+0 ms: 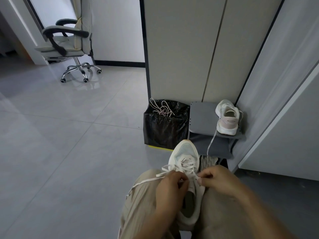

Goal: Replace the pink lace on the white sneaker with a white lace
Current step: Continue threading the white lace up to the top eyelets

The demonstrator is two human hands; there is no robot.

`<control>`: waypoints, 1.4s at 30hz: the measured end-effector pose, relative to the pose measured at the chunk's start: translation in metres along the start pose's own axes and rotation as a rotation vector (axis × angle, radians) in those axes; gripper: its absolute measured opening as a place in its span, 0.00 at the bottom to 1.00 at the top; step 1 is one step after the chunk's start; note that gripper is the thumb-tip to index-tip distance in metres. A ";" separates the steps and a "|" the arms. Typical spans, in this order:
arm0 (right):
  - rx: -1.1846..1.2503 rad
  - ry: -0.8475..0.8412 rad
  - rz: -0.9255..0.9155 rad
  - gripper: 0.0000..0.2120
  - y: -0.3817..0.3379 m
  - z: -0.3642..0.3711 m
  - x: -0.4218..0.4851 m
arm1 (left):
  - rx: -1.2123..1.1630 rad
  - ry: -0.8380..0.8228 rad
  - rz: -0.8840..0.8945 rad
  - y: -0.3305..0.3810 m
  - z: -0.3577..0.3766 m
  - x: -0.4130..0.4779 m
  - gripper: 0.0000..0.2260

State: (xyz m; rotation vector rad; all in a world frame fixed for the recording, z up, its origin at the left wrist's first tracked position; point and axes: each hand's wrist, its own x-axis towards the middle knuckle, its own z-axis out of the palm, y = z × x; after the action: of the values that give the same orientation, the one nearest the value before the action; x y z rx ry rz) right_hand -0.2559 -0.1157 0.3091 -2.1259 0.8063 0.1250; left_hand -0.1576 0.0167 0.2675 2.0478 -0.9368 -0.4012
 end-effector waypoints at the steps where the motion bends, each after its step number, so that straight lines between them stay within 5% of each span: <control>1: 0.049 -0.021 -0.011 0.06 0.002 -0.001 0.000 | -0.009 0.019 -0.002 0.000 0.003 -0.001 0.02; 6: 0.122 -0.036 -0.037 0.08 0.006 -0.001 -0.001 | -0.133 0.069 -0.045 -0.003 0.012 -0.006 0.05; 10: 0.108 -0.019 -0.033 0.09 0.006 0.001 -0.001 | -0.167 0.090 -0.051 -0.006 0.014 -0.005 0.16; 16: 0.082 -0.004 -0.029 0.10 0.008 0.003 -0.001 | -0.087 0.089 -0.007 -0.004 0.014 -0.003 0.02; 31: -0.032 0.003 -0.056 0.10 0.007 0.001 0.001 | 0.117 0.082 0.251 -0.006 0.012 0.011 0.08; 35: 0.015 -0.016 -0.031 0.10 0.008 -0.003 0.002 | 0.017 0.021 0.184 -0.002 0.011 0.009 0.19; 42: 0.007 -0.053 -0.042 0.05 0.006 -0.006 0.005 | 0.062 -0.026 0.162 0.001 0.009 0.007 0.11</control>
State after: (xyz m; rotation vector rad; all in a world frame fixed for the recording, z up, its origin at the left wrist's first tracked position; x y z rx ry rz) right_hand -0.2560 -0.1255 0.3074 -2.1227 0.7301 0.1555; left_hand -0.1578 0.0062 0.2632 2.0086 -1.1343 -0.3157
